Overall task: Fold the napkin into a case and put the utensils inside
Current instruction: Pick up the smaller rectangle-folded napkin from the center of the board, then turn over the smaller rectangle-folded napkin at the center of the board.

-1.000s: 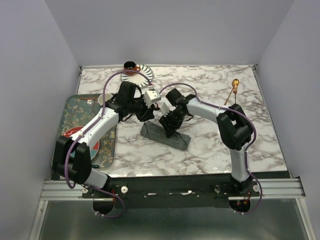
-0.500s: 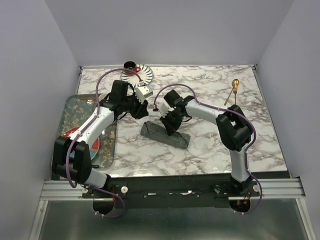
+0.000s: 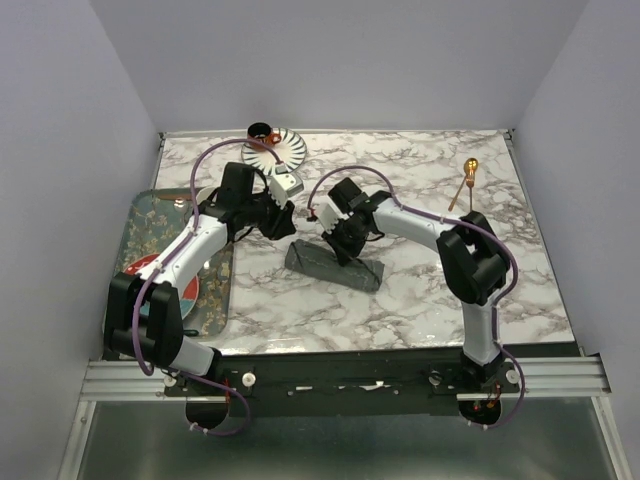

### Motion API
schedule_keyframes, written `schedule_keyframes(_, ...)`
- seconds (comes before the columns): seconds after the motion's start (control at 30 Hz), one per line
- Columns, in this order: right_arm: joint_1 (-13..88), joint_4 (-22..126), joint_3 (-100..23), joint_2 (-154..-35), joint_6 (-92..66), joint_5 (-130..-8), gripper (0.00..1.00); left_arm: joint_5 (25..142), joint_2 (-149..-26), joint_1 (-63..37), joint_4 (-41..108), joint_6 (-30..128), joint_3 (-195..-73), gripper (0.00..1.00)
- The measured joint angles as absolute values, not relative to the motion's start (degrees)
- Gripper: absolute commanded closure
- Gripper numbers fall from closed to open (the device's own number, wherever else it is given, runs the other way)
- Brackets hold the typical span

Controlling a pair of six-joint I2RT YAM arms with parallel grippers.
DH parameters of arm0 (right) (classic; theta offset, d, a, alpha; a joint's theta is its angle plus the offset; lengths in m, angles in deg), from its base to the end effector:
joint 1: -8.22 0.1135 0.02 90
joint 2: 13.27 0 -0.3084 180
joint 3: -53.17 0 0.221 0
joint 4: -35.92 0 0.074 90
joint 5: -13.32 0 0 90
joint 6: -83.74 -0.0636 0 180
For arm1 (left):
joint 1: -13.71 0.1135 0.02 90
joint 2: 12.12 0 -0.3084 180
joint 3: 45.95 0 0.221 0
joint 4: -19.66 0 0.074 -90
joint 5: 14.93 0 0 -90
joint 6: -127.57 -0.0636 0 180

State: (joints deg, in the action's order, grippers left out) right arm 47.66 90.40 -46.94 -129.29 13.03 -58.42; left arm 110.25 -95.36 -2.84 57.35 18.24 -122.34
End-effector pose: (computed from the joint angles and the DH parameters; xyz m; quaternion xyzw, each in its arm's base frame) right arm 0.3062 0.2777 0.2035 -0.5006 0.8347 0.1834 0.1382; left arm 0.2703 -0.1186 0.3050 0.3819 0.8005 -0.2697 0.3750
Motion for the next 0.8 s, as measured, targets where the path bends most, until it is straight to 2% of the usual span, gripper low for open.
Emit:
schedule_keyframes(0.33,47.63,84.06,-44.19,-123.55,17.03,-70.85,0.99,110.27,-95.36,0.2,57.31,20.53,-122.32,0.59)
schedule_keyframes(0.8,48.88,65.72,-35.18,-120.18,24.15,-86.61,0.99,110.25,-95.36,2.25,57.44,20.4,-122.32,0.58)
